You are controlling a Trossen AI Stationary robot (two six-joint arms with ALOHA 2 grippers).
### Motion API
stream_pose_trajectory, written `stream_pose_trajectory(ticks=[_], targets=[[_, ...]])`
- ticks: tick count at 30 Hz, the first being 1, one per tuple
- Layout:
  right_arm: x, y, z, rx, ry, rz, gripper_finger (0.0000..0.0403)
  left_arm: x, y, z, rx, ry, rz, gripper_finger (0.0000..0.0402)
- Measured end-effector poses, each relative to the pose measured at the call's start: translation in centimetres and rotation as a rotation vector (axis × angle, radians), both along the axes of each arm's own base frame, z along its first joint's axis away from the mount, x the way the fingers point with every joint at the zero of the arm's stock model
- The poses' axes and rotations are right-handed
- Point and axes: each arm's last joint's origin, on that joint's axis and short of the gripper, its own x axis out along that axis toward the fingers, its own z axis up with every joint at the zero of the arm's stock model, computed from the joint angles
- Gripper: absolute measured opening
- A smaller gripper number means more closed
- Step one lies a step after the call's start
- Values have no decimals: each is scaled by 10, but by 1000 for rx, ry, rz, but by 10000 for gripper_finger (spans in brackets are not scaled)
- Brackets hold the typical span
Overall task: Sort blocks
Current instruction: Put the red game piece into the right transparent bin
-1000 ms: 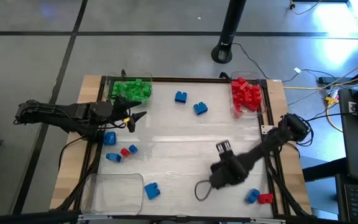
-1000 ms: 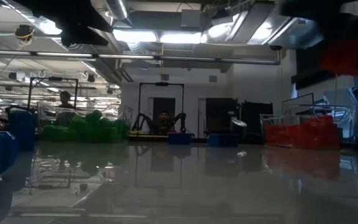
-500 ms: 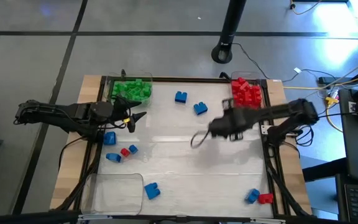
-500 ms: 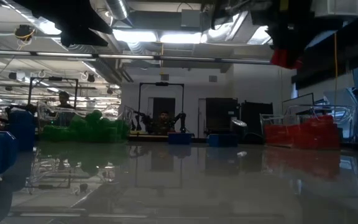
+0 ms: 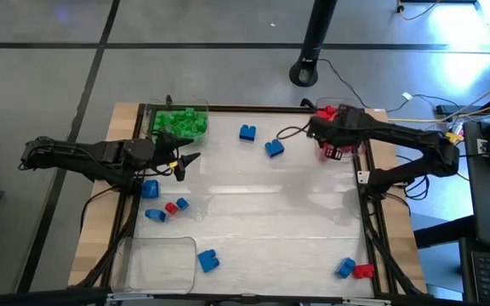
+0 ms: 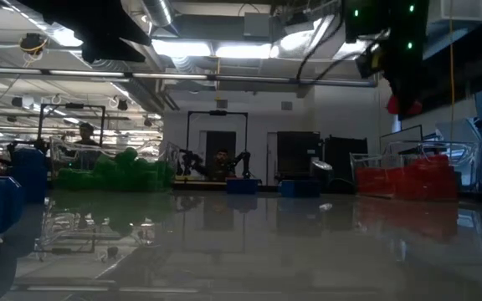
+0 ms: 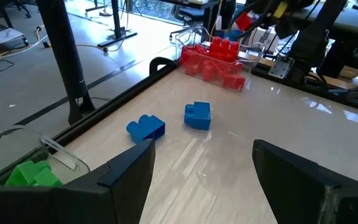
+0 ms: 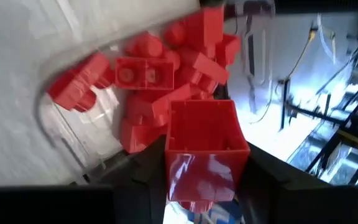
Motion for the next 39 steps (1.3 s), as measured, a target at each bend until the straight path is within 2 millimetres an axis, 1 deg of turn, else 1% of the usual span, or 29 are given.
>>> stream_pose_trajectory(ticks=[4, 10, 16, 21, 27, 31, 36, 39], targets=[[-6, -11, -14, -17, 20, -61, 174, 0, 0, 0, -2, 0, 1, 261], [-13, -19, -23, -1, 34, -114, 243, 0, 0, 0, -2, 0, 1, 261], [-16, -16, -23, 33, 70, -106, 302, 0, 0, 0, -2, 0, 1, 261], [-14, -10, -25, 168, 23, -95, 322, 0, 0, 0, -1, 0, 0, 261], [-4, 13, -26, 286, -28, -26, 316, 0, 0, 0, -1, 0, 0, 261], [1, 34, -13, 313, -38, 4, 305, 0, 0, 0, -2, -1, 0, 261], [11, 70, 4, 364, -97, 109, 296, 0, 0, 0, -2, -1, 0, 261], [17, 97, 6, 451, -165, 167, 292, 0, 0, 0, -2, -1, 0, 261]])
